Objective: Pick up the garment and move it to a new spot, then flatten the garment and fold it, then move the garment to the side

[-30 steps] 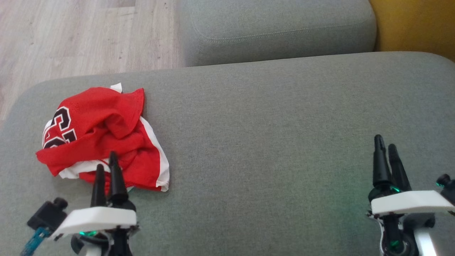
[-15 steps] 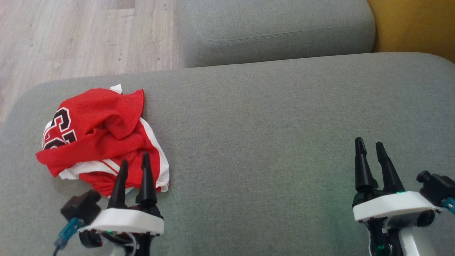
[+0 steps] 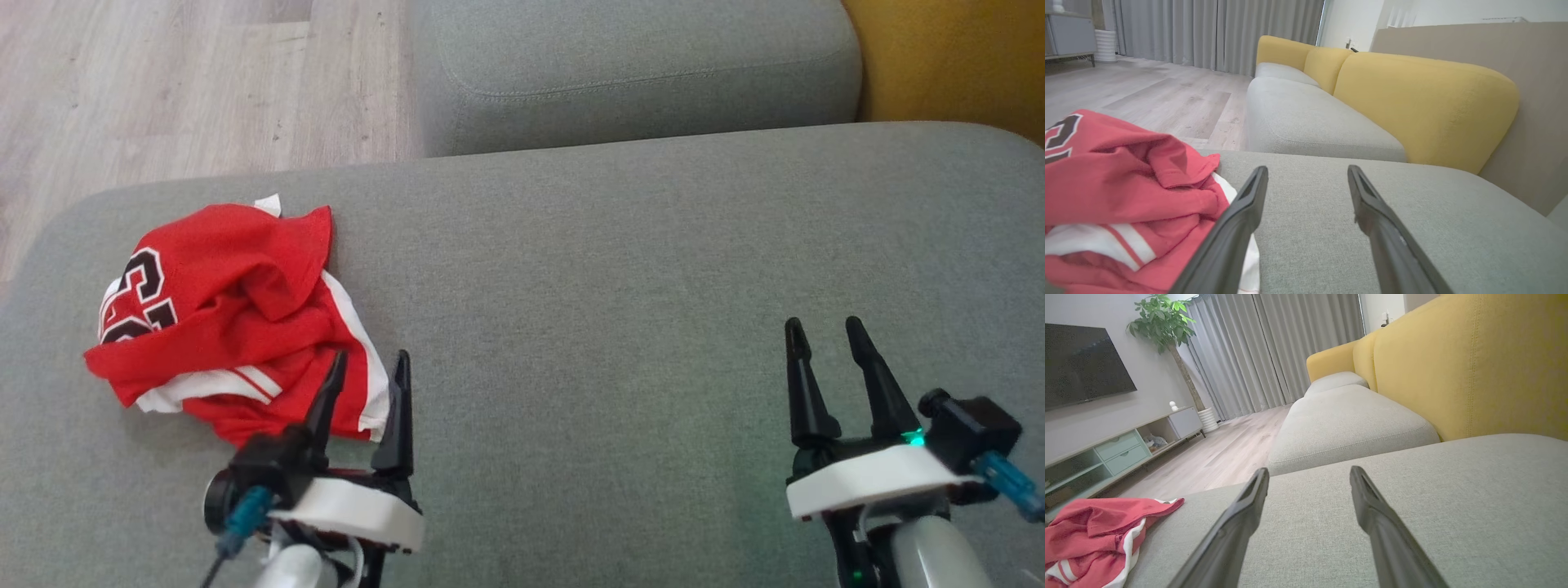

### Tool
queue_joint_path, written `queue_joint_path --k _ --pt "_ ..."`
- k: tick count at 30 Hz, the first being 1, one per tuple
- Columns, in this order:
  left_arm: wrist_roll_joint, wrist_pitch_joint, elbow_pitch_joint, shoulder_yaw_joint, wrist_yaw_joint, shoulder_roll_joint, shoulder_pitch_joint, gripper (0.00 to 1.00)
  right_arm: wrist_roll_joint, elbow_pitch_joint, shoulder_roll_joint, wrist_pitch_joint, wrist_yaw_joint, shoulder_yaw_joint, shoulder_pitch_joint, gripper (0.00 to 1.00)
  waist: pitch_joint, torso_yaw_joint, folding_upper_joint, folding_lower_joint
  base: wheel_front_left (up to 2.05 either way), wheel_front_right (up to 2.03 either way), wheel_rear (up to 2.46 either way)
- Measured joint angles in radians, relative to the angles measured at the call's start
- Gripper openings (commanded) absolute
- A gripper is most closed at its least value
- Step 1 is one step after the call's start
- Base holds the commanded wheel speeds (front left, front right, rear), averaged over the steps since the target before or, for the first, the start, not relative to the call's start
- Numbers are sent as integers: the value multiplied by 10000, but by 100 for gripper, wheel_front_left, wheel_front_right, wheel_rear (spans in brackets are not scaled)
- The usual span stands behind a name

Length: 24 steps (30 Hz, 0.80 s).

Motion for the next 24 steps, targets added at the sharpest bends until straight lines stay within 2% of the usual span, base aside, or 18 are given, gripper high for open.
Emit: queue_joint_path --k 11,16,21,24 --pt "1327 -309 192 -1139 646 412 -341 100 -1764 -144 -4 -337 0 109 30 100 -45 -8 0 0 0 0 0" --pt "1503 -451 211 -1350 945 399 -390 100 -2067 -234 -6 -483 0 163 133 100 -61 -1 0 0 0 0 0" --pt "1304 -587 121 -1187 922 339 -379 100 -1885 -268 -8 -608 0 159 135 100 -77 26 0 0 0 0 0" --pt "1057 -677 56 -886 719 226 -334 100 -1714 -251 -8 -704 0 151 175 100 -80 54 0 0 0 0 0"
